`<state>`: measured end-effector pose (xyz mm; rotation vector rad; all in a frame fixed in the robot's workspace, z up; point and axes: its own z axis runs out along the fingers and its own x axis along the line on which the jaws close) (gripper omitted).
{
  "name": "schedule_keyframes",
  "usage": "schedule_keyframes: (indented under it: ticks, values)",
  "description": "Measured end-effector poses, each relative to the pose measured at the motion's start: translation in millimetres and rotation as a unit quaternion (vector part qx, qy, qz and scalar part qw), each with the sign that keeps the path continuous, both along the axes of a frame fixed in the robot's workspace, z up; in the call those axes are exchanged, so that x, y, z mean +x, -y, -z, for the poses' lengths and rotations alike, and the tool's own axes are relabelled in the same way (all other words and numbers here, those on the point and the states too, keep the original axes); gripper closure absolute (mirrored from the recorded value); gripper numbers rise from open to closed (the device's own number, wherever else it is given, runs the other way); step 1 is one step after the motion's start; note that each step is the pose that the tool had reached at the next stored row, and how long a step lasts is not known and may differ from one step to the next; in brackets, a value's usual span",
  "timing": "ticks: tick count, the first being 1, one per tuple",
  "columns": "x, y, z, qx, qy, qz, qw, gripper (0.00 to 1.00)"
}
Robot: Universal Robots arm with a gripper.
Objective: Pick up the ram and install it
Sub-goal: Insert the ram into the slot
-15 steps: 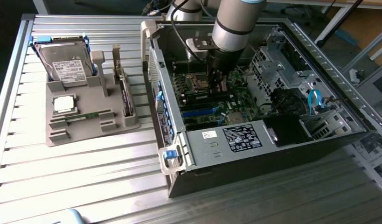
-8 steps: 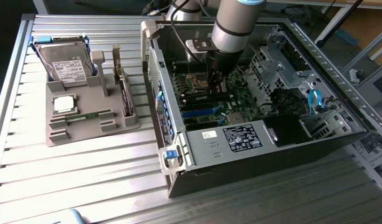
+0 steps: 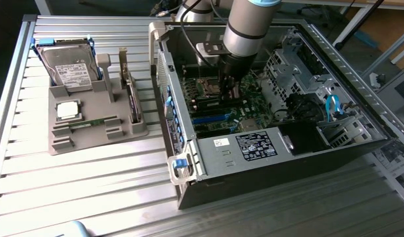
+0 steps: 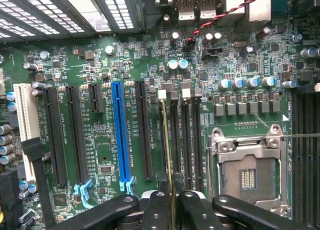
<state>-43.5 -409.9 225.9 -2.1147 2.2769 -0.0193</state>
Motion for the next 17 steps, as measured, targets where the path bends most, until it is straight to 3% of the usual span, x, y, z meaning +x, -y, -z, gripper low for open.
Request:
schedule_keyframes:
  ticks: [17]
  values:
    - [0.1,-0.2,-3.6,0.0004,0.0003,0.000,1.0000,0.86]
